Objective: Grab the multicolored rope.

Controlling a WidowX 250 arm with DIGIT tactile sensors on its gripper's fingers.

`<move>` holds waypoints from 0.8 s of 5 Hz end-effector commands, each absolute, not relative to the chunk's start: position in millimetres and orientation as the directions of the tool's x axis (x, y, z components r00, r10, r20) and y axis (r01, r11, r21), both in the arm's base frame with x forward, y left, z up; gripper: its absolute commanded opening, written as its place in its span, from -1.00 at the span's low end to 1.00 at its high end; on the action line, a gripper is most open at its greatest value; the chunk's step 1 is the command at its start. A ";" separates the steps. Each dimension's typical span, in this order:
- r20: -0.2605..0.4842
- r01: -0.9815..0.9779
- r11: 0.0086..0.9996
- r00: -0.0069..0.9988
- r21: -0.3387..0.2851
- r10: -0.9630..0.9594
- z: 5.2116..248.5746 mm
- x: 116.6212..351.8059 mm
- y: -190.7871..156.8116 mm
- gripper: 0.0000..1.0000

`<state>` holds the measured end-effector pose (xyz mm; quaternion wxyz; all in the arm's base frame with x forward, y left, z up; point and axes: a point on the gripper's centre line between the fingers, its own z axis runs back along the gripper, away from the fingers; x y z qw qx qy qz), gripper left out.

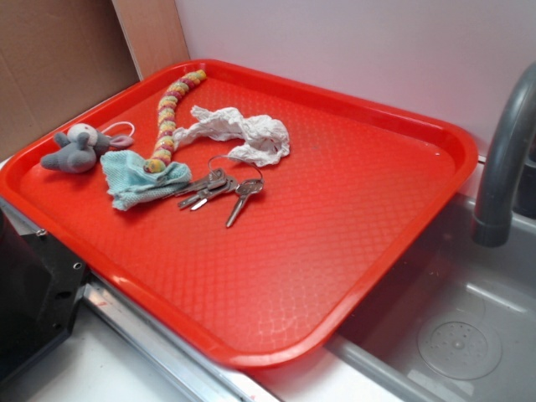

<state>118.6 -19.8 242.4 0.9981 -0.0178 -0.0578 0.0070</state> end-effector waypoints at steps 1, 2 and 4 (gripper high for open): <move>0.115 -0.012 0.999 0.993 -0.036 0.016 242.4 118.6 -19.8 1.00; 0.110 -0.218 0.973 0.968 -0.076 0.225 235.5 124.5 -8.0 1.00; 0.170 -0.561 0.818 0.800 -0.127 0.575 201.7 155.8 23.5 1.00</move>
